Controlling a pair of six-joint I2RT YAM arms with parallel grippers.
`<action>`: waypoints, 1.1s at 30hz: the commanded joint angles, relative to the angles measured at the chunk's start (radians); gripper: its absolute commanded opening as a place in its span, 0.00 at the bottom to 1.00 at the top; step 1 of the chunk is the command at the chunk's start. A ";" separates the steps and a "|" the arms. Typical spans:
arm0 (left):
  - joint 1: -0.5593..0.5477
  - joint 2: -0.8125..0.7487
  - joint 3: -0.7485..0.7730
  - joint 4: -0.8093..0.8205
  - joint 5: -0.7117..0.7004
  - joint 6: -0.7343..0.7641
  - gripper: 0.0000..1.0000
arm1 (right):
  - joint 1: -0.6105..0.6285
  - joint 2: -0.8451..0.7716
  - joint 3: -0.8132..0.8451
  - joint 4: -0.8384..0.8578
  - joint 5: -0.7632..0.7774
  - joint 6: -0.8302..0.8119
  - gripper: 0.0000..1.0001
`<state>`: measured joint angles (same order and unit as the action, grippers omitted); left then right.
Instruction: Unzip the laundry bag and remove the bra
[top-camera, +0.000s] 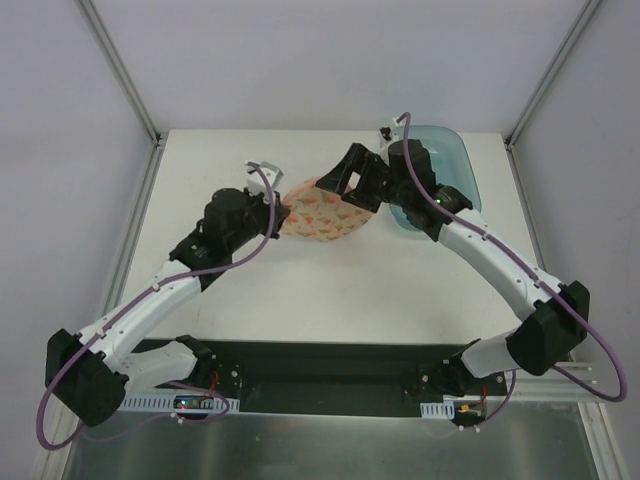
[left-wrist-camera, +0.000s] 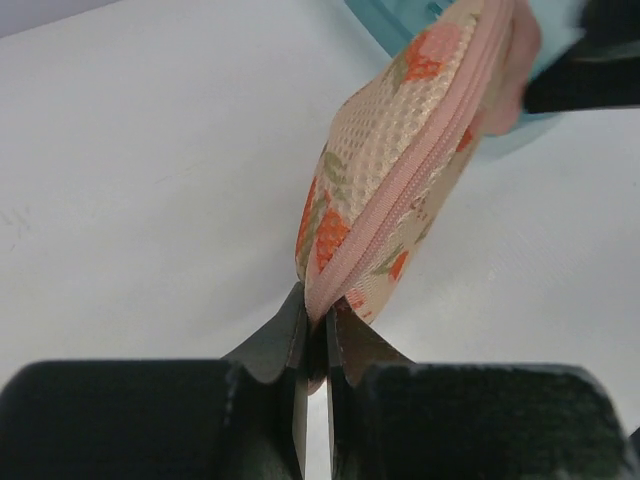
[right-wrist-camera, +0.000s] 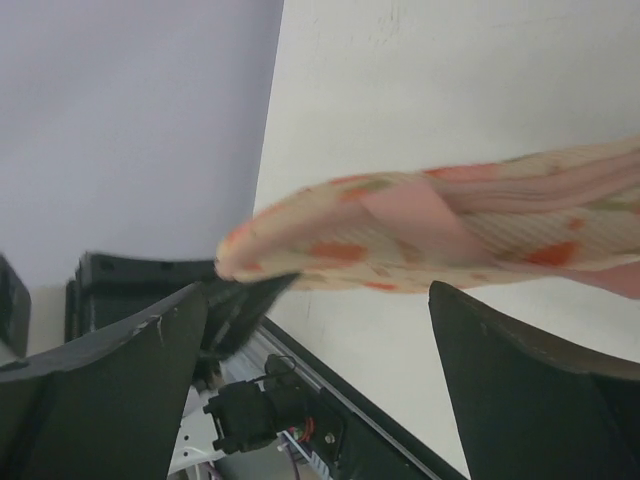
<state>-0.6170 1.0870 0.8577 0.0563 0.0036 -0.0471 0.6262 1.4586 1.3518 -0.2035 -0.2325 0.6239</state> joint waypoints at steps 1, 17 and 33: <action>0.154 -0.084 0.027 0.020 0.151 -0.219 0.00 | -0.026 -0.142 -0.041 -0.046 0.027 -0.148 0.96; 0.391 -0.090 0.228 -0.042 0.544 -0.534 0.00 | -0.198 -0.345 -0.572 0.399 -0.132 -0.330 0.98; 0.450 -0.072 0.320 -0.052 0.685 -0.758 0.00 | -0.339 -0.072 -0.718 1.300 -0.361 0.117 0.96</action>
<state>-0.1818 1.0153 1.1217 -0.0467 0.6128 -0.7246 0.2955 1.3186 0.6319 0.7227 -0.5186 0.5804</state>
